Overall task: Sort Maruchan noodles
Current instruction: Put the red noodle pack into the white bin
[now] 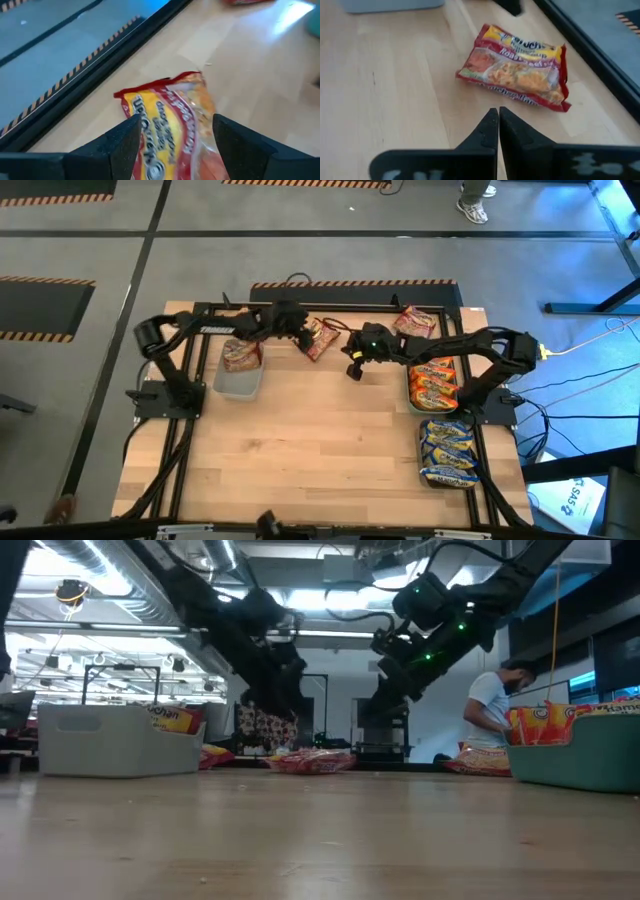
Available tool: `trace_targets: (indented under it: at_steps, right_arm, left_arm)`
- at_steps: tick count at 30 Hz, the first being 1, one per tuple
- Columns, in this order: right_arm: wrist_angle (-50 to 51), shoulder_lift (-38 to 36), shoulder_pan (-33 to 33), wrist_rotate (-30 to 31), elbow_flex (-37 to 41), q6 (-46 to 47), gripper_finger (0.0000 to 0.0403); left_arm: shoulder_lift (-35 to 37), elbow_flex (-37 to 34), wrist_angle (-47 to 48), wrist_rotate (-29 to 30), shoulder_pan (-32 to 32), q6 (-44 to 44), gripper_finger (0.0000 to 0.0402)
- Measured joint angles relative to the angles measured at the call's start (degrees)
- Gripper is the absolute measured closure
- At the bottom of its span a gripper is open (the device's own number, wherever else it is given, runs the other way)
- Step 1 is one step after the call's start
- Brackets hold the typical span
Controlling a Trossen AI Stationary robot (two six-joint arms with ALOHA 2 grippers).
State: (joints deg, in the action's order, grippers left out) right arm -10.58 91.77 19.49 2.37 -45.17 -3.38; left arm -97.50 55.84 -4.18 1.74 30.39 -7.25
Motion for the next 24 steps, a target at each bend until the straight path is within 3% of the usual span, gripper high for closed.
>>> trace_targets:
  at_steps: [8, 13, 17, 24]
  right_arm:
    - [0.14, 0.00, 0.02, -0.42, 1.31, -0.94, 0.0402]
    - [0.26, 0.00, -0.01, -0.44, 1.53, -1.40, 0.0402]
    - [0.51, 0.00, -0.93, -0.68, 1.55, -1.40, 0.0402]
    - [0.49, 0.00, -6.39, -0.95, 1.55, -0.84, 0.0402]
  left_arm:
    - [-11.57, 10.34, 8.56, -0.92, 2.04, 0.31, 0.0165]
    - [-14.81, 11.68, 9.32, -8.36, 1.43, 0.18, 0.0165]
    - [-15.05, 11.68, 10.52, -12.44, -1.57, 0.36, 0.0165]
    - [-15.05, 11.67, 11.01, -12.87, -9.93, 0.31, 0.0165]
